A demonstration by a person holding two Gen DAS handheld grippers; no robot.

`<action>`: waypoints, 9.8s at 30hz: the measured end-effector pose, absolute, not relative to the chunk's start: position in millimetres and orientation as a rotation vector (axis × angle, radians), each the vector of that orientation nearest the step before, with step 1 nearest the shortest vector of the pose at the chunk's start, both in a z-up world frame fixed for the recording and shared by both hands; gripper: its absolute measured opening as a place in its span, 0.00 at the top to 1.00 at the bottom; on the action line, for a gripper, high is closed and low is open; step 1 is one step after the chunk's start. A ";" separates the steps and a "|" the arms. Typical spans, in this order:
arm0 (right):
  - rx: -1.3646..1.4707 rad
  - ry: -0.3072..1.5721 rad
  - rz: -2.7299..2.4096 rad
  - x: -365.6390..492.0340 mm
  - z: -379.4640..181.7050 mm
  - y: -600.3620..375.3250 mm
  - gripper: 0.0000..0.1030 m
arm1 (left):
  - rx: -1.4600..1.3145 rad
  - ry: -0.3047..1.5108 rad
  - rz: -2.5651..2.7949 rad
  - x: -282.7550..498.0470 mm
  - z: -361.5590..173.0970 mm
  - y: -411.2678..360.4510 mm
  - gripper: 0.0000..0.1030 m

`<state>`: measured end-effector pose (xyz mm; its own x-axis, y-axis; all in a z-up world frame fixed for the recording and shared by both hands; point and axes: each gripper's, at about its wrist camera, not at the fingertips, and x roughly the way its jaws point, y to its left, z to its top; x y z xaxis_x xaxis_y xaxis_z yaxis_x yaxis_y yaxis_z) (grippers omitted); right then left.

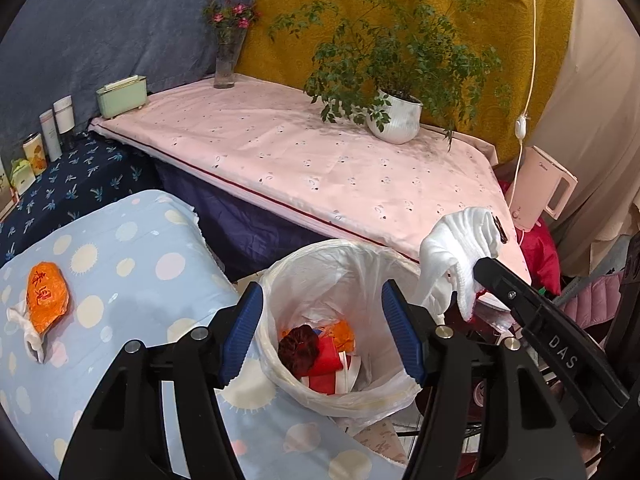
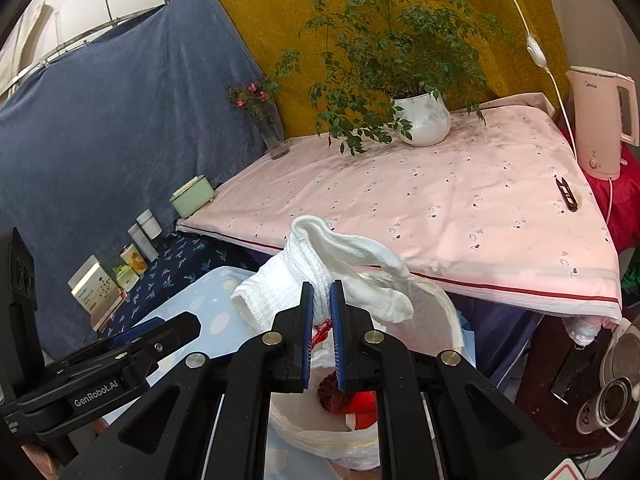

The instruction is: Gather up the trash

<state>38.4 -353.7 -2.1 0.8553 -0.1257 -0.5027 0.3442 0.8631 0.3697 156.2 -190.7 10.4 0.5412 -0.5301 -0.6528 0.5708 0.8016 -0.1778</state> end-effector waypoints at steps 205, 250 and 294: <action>0.397 0.585 -0.217 69.2 -6.2 -301.8 0.82 | 0.050 0.781 -0.701 157.6 10.1 -176.4 0.93; 0.399 0.631 -0.231 87.8 -32.6 -314.3 0.59 | 0.040 0.806 -0.576 180.7 -20.1 -165.5 0.43; 0.212 0.580 -0.339 4.7 -0.5 -276.5 0.07 | 0.115 0.737 -0.419 115.9 -14.5 -99.9 0.09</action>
<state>4.7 -276.5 -0.5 0.7833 -0.2528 -0.5679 0.3710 0.9231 0.1008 115.9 -99.9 -14.5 0.6622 -0.3297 -0.6729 0.4094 0.9113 -0.0436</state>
